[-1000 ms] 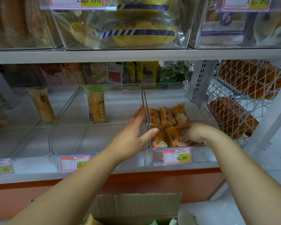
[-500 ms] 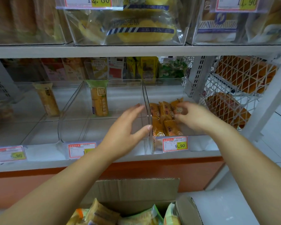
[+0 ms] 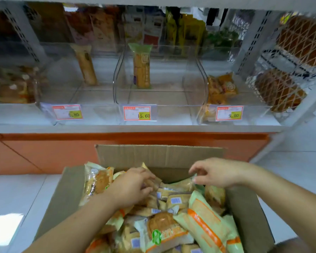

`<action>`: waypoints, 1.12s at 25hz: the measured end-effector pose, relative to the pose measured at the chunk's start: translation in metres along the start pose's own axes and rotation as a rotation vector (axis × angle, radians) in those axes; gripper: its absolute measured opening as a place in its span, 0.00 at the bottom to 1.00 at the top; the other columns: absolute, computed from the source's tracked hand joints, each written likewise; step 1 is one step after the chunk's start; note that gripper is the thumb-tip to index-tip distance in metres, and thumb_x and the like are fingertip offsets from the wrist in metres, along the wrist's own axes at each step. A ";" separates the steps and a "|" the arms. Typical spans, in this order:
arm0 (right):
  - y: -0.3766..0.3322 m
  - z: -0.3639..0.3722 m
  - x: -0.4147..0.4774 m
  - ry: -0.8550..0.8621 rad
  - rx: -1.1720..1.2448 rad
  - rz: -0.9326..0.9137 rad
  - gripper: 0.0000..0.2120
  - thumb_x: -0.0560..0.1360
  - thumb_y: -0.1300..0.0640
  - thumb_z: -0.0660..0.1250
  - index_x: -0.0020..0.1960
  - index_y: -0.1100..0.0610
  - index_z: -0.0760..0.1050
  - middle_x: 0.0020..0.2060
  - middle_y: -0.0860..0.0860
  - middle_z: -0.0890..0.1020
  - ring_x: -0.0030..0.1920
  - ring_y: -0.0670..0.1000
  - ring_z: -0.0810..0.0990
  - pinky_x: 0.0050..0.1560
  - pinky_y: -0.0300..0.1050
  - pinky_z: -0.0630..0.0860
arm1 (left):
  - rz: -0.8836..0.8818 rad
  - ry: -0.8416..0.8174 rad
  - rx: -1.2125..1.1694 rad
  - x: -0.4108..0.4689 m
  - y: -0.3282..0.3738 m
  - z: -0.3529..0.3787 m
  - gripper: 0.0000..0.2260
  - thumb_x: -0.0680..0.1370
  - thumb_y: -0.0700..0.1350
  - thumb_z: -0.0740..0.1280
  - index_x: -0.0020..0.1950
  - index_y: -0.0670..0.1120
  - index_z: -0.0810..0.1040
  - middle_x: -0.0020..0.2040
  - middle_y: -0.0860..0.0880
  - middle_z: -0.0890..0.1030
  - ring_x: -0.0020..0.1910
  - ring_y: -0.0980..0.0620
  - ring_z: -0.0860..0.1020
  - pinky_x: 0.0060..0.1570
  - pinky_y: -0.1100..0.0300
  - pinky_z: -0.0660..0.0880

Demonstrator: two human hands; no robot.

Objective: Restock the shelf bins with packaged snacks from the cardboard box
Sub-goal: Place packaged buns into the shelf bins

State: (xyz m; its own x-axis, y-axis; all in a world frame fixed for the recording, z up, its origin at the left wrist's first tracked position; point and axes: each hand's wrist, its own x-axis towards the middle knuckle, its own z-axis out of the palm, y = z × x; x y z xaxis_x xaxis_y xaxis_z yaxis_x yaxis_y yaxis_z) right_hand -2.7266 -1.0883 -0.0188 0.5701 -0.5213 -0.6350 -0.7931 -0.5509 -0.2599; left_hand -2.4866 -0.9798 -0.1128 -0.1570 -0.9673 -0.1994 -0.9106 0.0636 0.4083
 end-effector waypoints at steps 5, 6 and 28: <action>-0.017 0.039 -0.002 -0.144 -0.065 0.100 0.37 0.72 0.31 0.63 0.74 0.48 0.62 0.69 0.50 0.73 0.66 0.52 0.73 0.62 0.43 0.70 | 0.072 -0.038 0.076 -0.015 0.016 0.018 0.22 0.78 0.62 0.61 0.69 0.56 0.73 0.65 0.54 0.77 0.65 0.52 0.71 0.63 0.56 0.69; -0.020 0.043 -0.004 -0.172 -0.061 0.100 0.40 0.69 0.31 0.66 0.75 0.47 0.60 0.70 0.49 0.71 0.66 0.52 0.72 0.63 0.44 0.70 | 0.083 -0.102 0.037 -0.018 0.023 0.020 0.24 0.77 0.64 0.61 0.70 0.56 0.72 0.64 0.53 0.77 0.64 0.52 0.72 0.61 0.55 0.70; -0.020 0.050 0.010 0.188 0.512 -0.148 0.16 0.76 0.47 0.68 0.62 0.41 0.71 0.55 0.42 0.80 0.55 0.43 0.80 0.60 0.42 0.75 | -0.578 0.125 -1.367 -0.041 -0.004 -0.092 0.12 0.71 0.40 0.73 0.54 0.45 0.78 0.50 0.42 0.84 0.50 0.46 0.82 0.51 0.53 0.79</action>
State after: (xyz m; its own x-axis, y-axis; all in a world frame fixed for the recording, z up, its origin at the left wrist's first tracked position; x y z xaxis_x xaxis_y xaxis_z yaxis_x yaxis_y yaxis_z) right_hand -2.7156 -1.0499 -0.0563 0.6742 -0.5959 -0.4363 -0.6779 -0.2648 -0.6858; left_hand -2.4411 -0.9632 -0.0243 0.1896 -0.7962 -0.5746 0.2317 -0.5324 0.8142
